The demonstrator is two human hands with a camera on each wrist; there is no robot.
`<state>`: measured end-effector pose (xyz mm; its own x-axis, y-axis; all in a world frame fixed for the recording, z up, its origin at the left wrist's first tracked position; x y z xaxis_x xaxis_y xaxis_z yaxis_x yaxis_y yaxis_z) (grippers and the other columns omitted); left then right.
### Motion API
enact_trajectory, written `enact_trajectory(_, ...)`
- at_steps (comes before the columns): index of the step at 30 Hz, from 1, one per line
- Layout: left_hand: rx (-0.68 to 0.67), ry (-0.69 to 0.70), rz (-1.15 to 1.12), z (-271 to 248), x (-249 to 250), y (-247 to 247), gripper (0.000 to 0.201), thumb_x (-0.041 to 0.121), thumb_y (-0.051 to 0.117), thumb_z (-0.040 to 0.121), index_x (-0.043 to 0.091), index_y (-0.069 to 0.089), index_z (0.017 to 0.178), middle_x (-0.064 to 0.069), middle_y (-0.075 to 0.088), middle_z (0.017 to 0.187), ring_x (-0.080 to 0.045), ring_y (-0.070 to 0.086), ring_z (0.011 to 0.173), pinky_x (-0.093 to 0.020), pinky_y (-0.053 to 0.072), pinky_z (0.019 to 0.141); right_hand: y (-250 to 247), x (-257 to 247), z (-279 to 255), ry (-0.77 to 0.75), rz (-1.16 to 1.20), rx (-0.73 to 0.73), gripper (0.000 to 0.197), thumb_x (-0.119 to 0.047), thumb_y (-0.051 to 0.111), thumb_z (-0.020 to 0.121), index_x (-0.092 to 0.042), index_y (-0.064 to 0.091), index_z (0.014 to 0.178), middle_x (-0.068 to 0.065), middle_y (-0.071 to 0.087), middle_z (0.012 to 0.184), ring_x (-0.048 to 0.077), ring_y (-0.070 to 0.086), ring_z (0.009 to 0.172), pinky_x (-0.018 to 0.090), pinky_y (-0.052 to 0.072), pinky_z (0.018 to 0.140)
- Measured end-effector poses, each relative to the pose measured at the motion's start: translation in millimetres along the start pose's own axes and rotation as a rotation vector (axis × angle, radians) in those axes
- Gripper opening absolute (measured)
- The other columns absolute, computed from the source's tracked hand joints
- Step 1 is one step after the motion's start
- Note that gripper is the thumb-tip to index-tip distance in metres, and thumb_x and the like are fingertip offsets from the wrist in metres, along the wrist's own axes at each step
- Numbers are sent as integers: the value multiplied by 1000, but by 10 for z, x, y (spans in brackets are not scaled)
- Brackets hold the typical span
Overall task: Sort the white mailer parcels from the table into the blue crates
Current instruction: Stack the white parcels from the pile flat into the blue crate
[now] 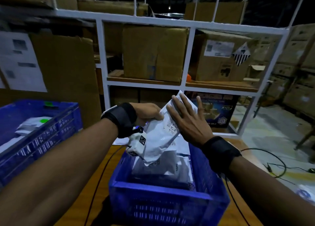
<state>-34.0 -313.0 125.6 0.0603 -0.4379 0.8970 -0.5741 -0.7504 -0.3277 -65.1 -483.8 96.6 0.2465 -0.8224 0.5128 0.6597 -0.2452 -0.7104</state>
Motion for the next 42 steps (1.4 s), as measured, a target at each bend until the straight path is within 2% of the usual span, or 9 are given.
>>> enact_trajectory(3, 120, 70, 269, 163, 46, -31, 21, 5, 44, 101, -1, 63, 95, -19, 66, 96, -30, 62, 92, -32, 50, 77, 95, 38, 36, -22, 18, -75, 76, -21, 59, 80, -10, 32, 150, 17, 17, 162, 36, 2, 151, 71, 7, 111)
enact_trajectory(5, 310, 133, 647, 265, 97, -54, 32, 27, 42, 105, 0, 59, 108, -22, 61, 117, -33, 57, 113, -36, 42, 88, 158, 86, 64, 11, 30, -106, 57, -25, 42, 86, -8, 44, 141, 16, 34, 155, 34, 10, 151, 68, 5, 114)
enact_trajectory(7, 420, 88, 841, 322, 61, -26, 67, 57, 37, 101, 2, 43, 139, -19, 31, 156, -36, 26, 146, -49, 26, 112, 268, 139, 120, 98, 70, -188, 52, -25, 31, 91, -6, 46, 137, 15, 45, 147, 32, 16, 149, 62, 0, 117)
enact_trajectory(10, 351, 41, 1059, 414, -130, 157, 103, 77, 41, 88, 9, 9, 158, -9, -6, 167, -34, -7, 152, -62, 3, 119, 427, 172, 202, 231, 129, -336, 49, -25, 40, 92, -3, 45, 136, 17, 57, 134, 31, 31, 143, 55, 11, 117)
enact_trajectory(15, 411, 80, 1231, 772, -428, 264, 77, 42, 56, 96, 1, 22, 152, -19, 20, 161, -36, 16, 149, -62, 11, 118, 516, 102, 328, 261, 164, -347, 20, -21, 43, 92, -10, 54, 105, 12, 68, 98, 32, 63, 95, 42, 40, 92)
enact_trajectory(19, 541, 148, 1301, 985, -481, 245, 43, 7, 47, 93, 0, 46, 135, -20, 51, 138, -36, 44, 131, -54, 27, 114, 639, 111, 373, 252, 148, -363, 19, -21, 43, 93, -11, 52, 106, 13, 67, 101, 35, 62, 95, 39, 41, 81)
enact_trajectory(27, 563, 113, 1271, 1312, -815, 258, 56, 12, 43, 100, -4, 25, 150, -24, 24, 158, -39, 22, 147, -50, 14, 122, 1290, -48, 463, 203, 251, -521, 59, -16, 43, 98, -10, 18, 151, 16, 36, 148, 36, 38, 134, 57, 35, 104)
enact_trajectory(34, 479, 47, 1185, 1536, -1124, 281, 57, 8, 40, 100, -3, 20, 152, -24, 15, 162, -40, 12, 150, -52, 10, 122, 1741, -213, 316, 279, 289, -709, 51, -20, 27, 103, -17, 14, 153, 12, 26, 155, 33, 20, 146, 68, 19, 109)
enact_trajectory(42, 489, 25, 1137, 1780, -1273, 258, 56, 5, 29, 102, -1, 12, 155, -22, 3, 164, -41, 0, 151, -57, 3, 121, 1948, -193, 254, 360, 272, -688, 51, -23, 26, 104, -13, 14, 153, 15, 17, 160, 34, 12, 149, 68, 18, 111)
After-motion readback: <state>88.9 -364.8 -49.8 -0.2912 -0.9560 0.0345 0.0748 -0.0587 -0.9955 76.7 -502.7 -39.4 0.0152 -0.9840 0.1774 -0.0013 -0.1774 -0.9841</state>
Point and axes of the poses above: each hand's wrist, its own z-axis towards the middle knuckle, its own y-axis out of the palm, x = y × z, the point moved 3 cm from there along z, towards the middle knuckle
